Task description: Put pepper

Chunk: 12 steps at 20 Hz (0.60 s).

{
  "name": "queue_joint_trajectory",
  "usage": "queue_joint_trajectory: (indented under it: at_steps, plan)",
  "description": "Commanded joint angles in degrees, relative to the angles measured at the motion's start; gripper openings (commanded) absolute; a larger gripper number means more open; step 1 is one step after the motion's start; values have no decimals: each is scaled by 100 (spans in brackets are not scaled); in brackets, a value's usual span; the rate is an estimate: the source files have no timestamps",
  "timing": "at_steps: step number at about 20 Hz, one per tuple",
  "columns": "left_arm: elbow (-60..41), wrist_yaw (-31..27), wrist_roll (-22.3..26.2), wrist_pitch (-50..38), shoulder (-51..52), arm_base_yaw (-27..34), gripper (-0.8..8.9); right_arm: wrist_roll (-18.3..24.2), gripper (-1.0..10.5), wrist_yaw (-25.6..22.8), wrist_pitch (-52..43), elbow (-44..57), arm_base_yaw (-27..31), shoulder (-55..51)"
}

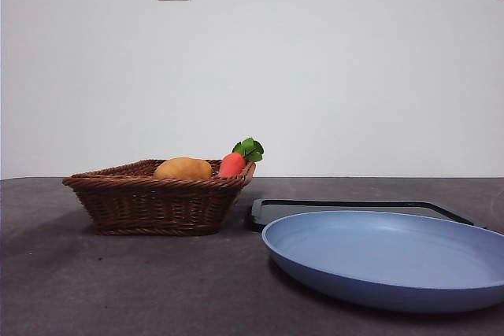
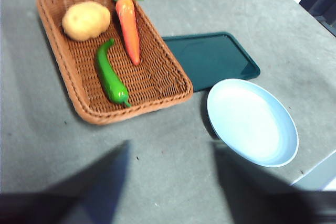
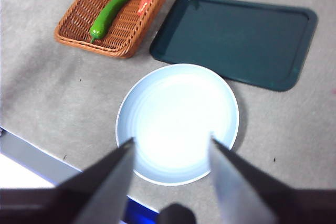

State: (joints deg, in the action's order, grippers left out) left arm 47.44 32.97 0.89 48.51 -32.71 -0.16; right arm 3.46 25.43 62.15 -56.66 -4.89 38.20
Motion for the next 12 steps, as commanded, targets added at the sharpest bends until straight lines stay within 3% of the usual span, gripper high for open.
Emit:
queue_joint_trajectory:
  at_steps: [1,5,12]
  plan:
    - [83,17,37,-50,-15,-15,350,-136,289,-4,-4,-105,-13,175]
    - [94,31,20,-50,-15,-15,350,-129,286,-7,-35,-105,-13,645]
    - [94,35,20,-55,-15,-15,350,-44,285,-140,-527,-105,-15,2455]
